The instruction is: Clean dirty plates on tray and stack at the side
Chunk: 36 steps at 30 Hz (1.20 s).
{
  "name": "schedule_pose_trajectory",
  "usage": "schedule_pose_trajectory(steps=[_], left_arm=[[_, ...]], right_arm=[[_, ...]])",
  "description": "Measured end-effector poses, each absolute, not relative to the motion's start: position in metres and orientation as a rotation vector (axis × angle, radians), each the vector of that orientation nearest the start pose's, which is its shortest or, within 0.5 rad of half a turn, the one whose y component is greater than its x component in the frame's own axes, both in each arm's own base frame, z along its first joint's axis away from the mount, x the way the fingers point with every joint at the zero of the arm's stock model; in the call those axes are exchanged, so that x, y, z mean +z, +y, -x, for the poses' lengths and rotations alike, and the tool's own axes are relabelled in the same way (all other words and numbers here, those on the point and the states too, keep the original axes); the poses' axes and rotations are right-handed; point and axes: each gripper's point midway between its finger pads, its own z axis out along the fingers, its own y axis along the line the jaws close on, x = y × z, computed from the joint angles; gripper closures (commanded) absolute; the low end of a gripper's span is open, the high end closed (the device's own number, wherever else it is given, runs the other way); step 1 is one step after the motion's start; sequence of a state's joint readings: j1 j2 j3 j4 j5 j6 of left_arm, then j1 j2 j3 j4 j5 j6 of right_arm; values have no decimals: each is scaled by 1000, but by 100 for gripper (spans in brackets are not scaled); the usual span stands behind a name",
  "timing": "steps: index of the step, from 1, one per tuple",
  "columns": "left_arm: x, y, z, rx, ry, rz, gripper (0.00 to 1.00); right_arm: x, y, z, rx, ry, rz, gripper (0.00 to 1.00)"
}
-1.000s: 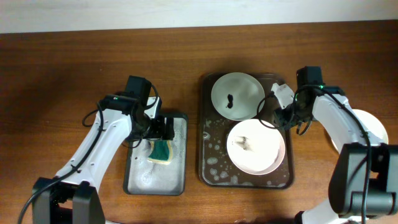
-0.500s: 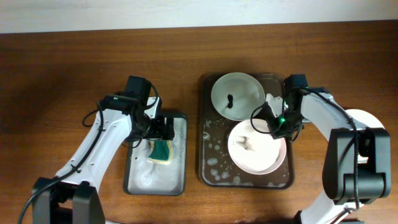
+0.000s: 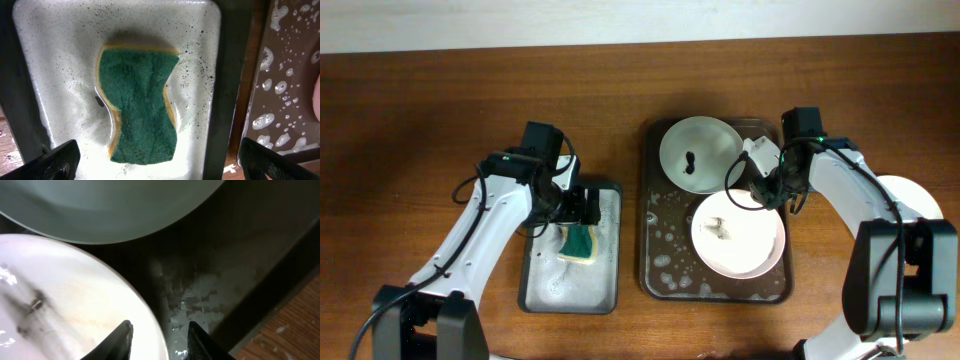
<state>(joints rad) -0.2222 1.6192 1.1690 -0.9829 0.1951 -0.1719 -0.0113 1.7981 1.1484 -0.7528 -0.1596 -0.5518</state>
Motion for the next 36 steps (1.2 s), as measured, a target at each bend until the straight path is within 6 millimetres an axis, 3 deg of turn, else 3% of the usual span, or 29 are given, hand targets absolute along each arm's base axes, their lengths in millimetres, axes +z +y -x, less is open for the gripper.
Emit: schedule_pose_trajectory(steps=[2, 4, 8, 12, 15, 18, 21, 24, 27, 29, 30, 31, 32, 34, 36], left_arm=[[84, -101, -298, -331, 3025, -97, 0], [84, -101, -298, -331, 3025, -97, 0], [84, -102, -298, -332, 3024, -97, 0], [84, -102, -298, -332, 3024, -97, 0], [84, -101, -298, -332, 3025, -97, 0], [84, -102, -298, -332, 3024, -97, 0], [84, -101, -298, -330, 3025, -97, 0], [82, -101, -301, -303, 3009, -107, 1], [65, -107, -301, -241, 2974, -165, 16], [40, -107, -292, -181, 2967, -199, 43], [31, -105, -289, -170, 2966, -176, 60], [21, -102, -284, -160, 2971, -137, 89], [13, -100, -280, -155, 2973, -98, 100], [3, -98, -277, -165, 2955, -43, 100], [2, -98, -275, -176, 2941, -24, 100]], right_arm=[[20, 23, -351, 167, 2847, 794, 96], [11, 23, -346, 186, 2890, 764, 96], [12, 24, -330, 233, 3013, 547, 96], [21, 25, -286, 281, 3235, 229, 96], [28, 25, -254, 272, 3388, -114, 96], [27, 38, -265, 344, 3339, -302, 79], [33, 46, -280, 427, 3258, -253, 70], [79, 50, -286, 452, 3104, -159, 63], [136, 59, -276, 456, 2941, -57, 63], [164, 72, -261, 478, 2873, 25, 69], [167, 74, -255, 485, 2877, 40, 69], [167, 78, -248, 493, 2894, 61, 69], [167, 80, -245, 496, 2905, 70, 71], [166, 83, -242, 504, 2919, 65, 80], [163, 83, -243, 507, 2935, 32, 81]])
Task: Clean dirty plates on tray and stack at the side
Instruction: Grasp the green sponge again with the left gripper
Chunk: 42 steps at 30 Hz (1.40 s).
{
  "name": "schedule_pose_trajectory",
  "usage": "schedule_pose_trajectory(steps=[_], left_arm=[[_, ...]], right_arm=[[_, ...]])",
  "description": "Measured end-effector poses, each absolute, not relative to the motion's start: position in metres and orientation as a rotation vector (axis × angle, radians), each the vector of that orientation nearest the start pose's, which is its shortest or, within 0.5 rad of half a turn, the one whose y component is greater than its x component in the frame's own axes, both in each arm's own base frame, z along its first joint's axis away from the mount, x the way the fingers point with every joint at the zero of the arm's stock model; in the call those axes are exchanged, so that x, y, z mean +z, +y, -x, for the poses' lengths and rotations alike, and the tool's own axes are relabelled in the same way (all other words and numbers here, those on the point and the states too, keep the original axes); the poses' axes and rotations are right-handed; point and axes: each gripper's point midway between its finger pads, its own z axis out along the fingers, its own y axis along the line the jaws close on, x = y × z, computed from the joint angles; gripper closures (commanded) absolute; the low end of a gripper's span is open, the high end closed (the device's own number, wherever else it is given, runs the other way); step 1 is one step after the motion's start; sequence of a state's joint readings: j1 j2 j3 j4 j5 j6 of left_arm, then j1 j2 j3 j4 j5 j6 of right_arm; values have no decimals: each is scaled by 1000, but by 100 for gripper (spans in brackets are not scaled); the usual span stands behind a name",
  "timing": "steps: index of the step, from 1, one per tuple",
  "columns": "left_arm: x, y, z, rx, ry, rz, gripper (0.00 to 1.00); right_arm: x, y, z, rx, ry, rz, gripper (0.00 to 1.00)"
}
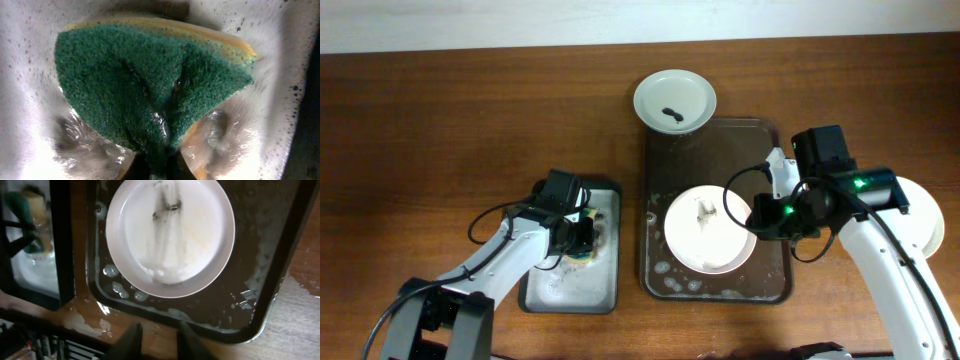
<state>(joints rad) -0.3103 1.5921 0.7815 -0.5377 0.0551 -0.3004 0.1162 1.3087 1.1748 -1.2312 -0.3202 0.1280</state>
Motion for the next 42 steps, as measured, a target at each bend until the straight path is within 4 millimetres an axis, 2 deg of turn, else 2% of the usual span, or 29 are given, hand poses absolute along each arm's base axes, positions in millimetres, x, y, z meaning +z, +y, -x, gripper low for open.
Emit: schedule_pose_trajectory(steps=[3, 4, 5, 6, 7, 8, 9, 10, 11, 13, 14, 15, 16, 17, 19, 20, 22, 23, 25, 26, 28, 30, 32, 34, 35, 36, 39, 40, 42], left_arm=[[5, -95, -264, -148, 3009, -11, 100], [13, -93, -259, -124, 3058, -9, 100], [22, -94, -263, -122, 3059, -16, 100], [33, -95, -268, -120, 3061, -27, 87], [53, -100, -285, -133, 3017, -46, 75], [65, -104, -298, -145, 2978, -53, 80], [71, -106, -303, -151, 2962, -65, 89], [72, -105, -302, -148, 2967, -70, 95], [71, -105, -300, -145, 2974, -77, 100], [60, -101, -290, -133, 3006, -73, 98], [55, -99, -283, -125, 3027, -69, 84], [46, -99, -282, -128, 3021, -61, 64], [38, -97, -277, -125, 3030, -55, 33], [31, -96, -272, -121, 3038, -45, 24], [28, -96, -274, -122, 3028, -44, 20], [29, -98, -280, -133, 3002, -38, 21], [30, -100, -289, -148, 2965, -39, 51], [31, -101, -291, -154, 2953, -33, 60], [32, -104, -299, -165, 2921, -35, 61], [32, -104, -300, -167, 2912, -37, 64], [26, -105, -298, -164, 2911, -44, 89], [16, -106, -296, -149, 2926, -51, 100], [13, -106, -297, -144, 2929, -57, 100], [13, -106, -298, -144, 2926, -54, 66], [13, -106, -297, -139, 2931, -63, 57], [13, -105, -295, -135, 2946, -56, 53], [24, -104, -282, -108, 3062, -89, 50], [37, -105, -282, -102, 3089, -106, 50], [57, -111, -296, -122, 3052, -121, 52]], right_arm=[[159, 78, -242, 473, 2962, -90, 77], [158, 73, -243, 437, 2966, -142, 75], [157, 70, -245, 408, 2963, -172, 75], [155, 67, -248, 383, 2959, -196, 75], [145, 64, -249, 355, 2979, -230, 75], [138, 63, -248, 343, 3000, -244, 75], [129, 62, -245, 330, 3035, -259, 75], [116, 61, -240, 313, 3087, -277, 75], [114, 61, -240, 308, 3095, -280, 75], [113, 60, -240, 300, 3093, -281, 74], [113, 60, -240, 300, 3093, -281, 71], [113, 60, -240, 300, 3094, -281, 68], [113, 60, -241, 300, 3092, -285, 66], [113, 60, -241, 299, 3089, -286, 66], [113, 59, -242, 297, 3086, -286, 65], [113, 59, -242, 297, 3085, -285, 65], [113, 59, -243, 297, 3085, -285, 64], [112, 59, -243, 298, 3082, -290, 63], [99, 59, -238, 294, 3095, -300, 63], [93, 58, -236, 293, 3099, -309, 63], [82, 51, -234, 291, 3098, -365, 63], [76, 38, -235, 292, 3085, -451, 60], [76, 34, -244, 315, 3043, -460, 57], [77, 37, -246, 338, 3037, -439, 56], [77, 37, -247, 342, 3036, -434, 56], [77, 37, -247, 343, 3036, -429, 56], [77, 38, -249, 348, 3030, -416, 55], [76, 38, -248, 348, 3032, -414, 55], [76, 38, -249, 349, 3031, -413, 55]])
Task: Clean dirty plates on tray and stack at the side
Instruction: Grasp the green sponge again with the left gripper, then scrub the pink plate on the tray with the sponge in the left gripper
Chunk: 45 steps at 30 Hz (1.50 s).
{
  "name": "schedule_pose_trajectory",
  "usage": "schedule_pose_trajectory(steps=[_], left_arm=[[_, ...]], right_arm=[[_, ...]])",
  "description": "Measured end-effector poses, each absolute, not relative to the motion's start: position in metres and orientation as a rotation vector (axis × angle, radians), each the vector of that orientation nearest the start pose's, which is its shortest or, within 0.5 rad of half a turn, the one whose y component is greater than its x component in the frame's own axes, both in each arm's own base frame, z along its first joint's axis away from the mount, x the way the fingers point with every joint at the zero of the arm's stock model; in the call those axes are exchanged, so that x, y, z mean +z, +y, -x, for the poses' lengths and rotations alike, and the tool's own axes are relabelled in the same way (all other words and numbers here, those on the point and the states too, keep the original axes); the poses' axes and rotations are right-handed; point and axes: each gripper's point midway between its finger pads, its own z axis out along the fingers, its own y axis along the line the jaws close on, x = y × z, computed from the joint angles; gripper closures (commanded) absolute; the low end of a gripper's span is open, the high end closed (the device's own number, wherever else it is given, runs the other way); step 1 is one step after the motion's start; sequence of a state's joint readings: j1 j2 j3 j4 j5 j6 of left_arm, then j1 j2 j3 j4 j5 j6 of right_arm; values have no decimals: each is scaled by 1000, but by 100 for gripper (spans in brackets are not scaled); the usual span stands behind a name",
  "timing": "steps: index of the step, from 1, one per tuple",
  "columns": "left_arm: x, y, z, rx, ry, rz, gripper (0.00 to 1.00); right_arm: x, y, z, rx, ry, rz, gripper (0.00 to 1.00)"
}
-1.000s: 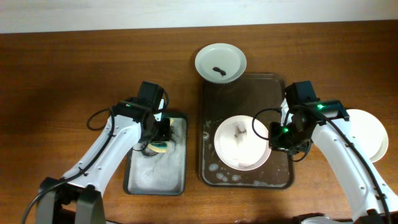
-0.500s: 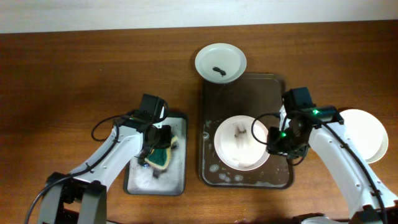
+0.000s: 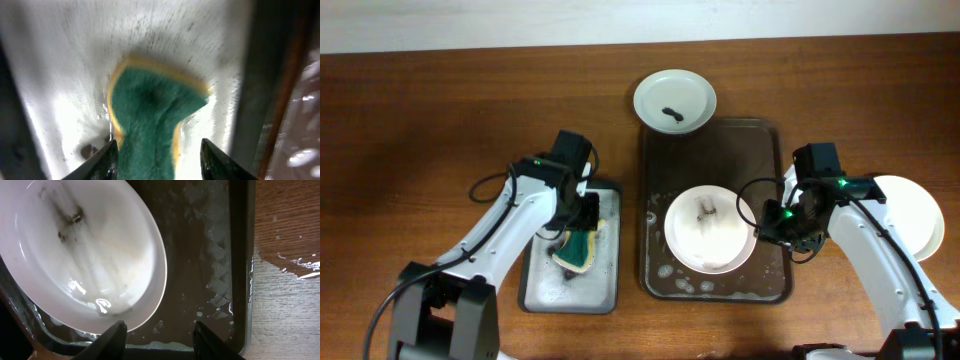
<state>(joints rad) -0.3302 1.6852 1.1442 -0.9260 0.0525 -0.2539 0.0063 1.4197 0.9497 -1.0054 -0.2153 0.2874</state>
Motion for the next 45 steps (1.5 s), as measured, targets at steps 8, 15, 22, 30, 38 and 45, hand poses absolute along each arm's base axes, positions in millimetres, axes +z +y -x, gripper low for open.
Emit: schedule_pose_trajectory(steps=[8, 15, 22, 30, 38, 45], left_arm=[[9, -104, -273, -120, 3069, -135, 100], [45, -106, -276, -99, 3137, -140, 100], [138, -164, -344, -458, 2876, -189, 100], [127, -230, -325, -588, 2865, -395, 100], [128, -235, -329, -604, 2847, -374, 100], [130, -237, -333, -617, 2836, -339, 100]], right_arm=[[76, 39, -249, 354, 3033, -414, 50], [53, 37, -263, 337, 3025, -410, 68], [8, 42, -264, 376, 3105, -438, 96], [5, 44, -293, 397, 2998, -307, 69], [15, 45, -332, 346, 2821, 112, 73], [13, 45, -339, 353, 2808, 64, 96]])
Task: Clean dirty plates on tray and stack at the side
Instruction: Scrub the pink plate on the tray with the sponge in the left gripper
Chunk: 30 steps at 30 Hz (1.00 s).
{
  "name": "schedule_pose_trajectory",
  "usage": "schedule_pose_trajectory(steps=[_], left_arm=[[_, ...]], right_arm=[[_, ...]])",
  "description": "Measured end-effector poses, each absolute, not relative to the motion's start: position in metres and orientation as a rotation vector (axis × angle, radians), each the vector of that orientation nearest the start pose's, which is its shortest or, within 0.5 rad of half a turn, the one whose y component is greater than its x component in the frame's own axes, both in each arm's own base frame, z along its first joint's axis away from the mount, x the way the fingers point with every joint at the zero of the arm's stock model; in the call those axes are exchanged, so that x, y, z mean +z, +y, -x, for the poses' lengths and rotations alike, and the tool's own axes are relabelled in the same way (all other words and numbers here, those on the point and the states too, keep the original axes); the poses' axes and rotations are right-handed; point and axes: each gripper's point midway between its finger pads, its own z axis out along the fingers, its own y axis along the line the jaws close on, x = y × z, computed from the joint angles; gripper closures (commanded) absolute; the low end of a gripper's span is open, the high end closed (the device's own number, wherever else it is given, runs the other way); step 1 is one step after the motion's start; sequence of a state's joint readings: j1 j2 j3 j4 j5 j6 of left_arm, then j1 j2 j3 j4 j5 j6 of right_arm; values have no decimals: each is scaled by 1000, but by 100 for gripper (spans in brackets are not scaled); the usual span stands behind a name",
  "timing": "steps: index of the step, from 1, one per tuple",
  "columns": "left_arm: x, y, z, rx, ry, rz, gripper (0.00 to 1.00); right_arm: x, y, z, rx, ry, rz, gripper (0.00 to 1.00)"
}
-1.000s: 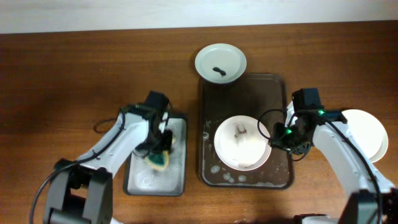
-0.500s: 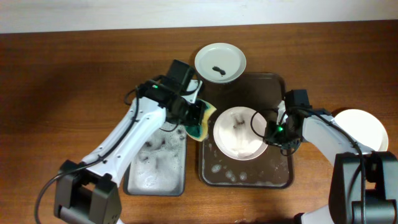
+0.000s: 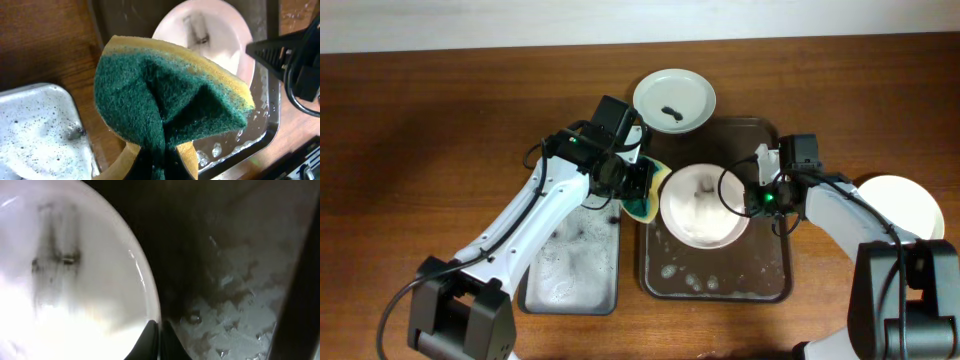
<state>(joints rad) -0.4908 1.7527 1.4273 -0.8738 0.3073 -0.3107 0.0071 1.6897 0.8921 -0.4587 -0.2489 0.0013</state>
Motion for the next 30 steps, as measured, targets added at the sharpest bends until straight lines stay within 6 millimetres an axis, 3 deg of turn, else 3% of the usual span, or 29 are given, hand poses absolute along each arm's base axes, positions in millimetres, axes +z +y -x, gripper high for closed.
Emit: schedule_pose_trajectory(steps=[4, 5, 6, 9, 10, 13, 17, 19, 25, 30], left_arm=[[131, -238, -335, -620, 2830, -334, 100], [131, -238, -335, -620, 2830, -333, 100], [131, -238, -335, -621, 2830, -330, 100], [131, -238, -335, -621, 2828, -330, 100], [132, -239, -336, -625, 2820, -332, 100], [134, -245, -339, -635, 2794, -350, 100], [135, -271, -336, -669, 2743, -426, 100], [122, -287, -335, -684, 2759, -423, 100], [47, -333, -326, -792, 2896, -363, 100], [30, -373, -318, -1036, 2892, -350, 100]], right_arm=[[11, 45, -327, 386, 2871, -83, 96], [9, 46, -318, 401, 2914, -143, 67], [8, 47, -311, 411, 2939, -169, 67], [4, 46, -314, 402, 2902, -155, 75], [4, 47, -317, 407, 2879, -143, 94], [2, 48, -320, 412, 2853, -135, 96], [2, 49, -316, 424, 2868, -138, 96], [1, 50, -311, 437, 2888, -144, 96], [1, 53, -303, 462, 2921, -154, 96], [1, 53, -302, 467, 2927, -155, 96]])
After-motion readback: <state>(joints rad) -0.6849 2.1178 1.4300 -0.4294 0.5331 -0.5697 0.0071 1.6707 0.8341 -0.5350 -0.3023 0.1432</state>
